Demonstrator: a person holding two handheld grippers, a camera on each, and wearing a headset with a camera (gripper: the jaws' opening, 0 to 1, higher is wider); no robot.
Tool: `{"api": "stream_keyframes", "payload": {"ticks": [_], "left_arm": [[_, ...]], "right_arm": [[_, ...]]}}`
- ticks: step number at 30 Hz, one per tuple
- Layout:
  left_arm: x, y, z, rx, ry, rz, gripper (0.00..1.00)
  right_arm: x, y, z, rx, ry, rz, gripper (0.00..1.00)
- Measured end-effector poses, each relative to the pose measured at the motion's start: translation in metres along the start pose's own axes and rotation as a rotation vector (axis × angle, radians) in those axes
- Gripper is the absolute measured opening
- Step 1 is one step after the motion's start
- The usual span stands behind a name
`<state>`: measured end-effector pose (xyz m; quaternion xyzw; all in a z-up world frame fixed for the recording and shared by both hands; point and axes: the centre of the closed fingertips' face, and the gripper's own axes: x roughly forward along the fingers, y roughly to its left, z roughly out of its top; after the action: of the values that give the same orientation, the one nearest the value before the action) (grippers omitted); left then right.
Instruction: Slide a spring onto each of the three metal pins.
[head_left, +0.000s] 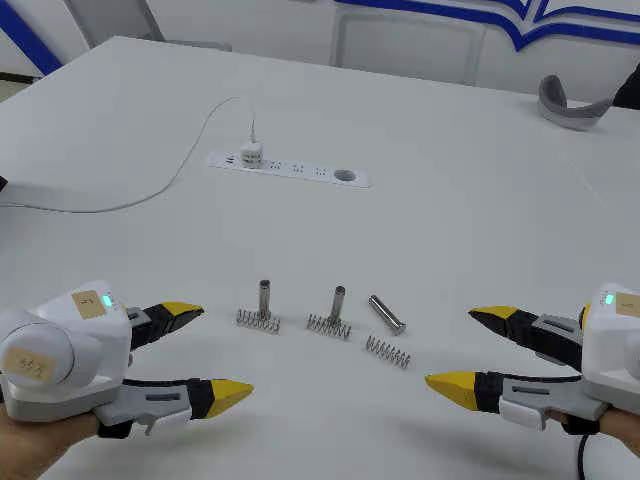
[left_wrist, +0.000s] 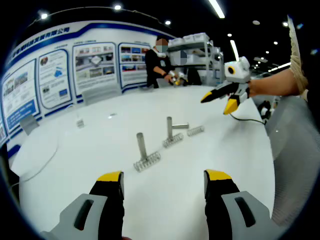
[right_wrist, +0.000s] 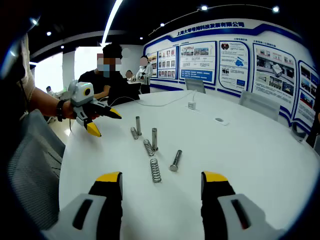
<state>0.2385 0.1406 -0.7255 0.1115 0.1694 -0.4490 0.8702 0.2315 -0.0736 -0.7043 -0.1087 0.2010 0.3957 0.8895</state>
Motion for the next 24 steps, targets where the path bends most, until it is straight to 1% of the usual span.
{"api": "stream_keyframes", "payload": {"ticks": [7, 15, 24], "left_arm": [[0.001, -0.001, 0.001, -0.006, -0.005, 0.001, 0.66], [0.002, -0.002, 0.003, -0.005, -0.009, -0.002, 0.66], [0.003, -0.002, 0.005, -0.005, -0.013, -0.002, 0.66]], "right_arm": [[0.000, -0.001, 0.003, 0.006, -0.004, -0.001, 0.65], [0.002, -0.007, 0.009, 0.027, -0.006, -0.009, 0.63], [0.002, -0.005, 0.010, 0.030, 0.002, -0.016, 0.62]]}}
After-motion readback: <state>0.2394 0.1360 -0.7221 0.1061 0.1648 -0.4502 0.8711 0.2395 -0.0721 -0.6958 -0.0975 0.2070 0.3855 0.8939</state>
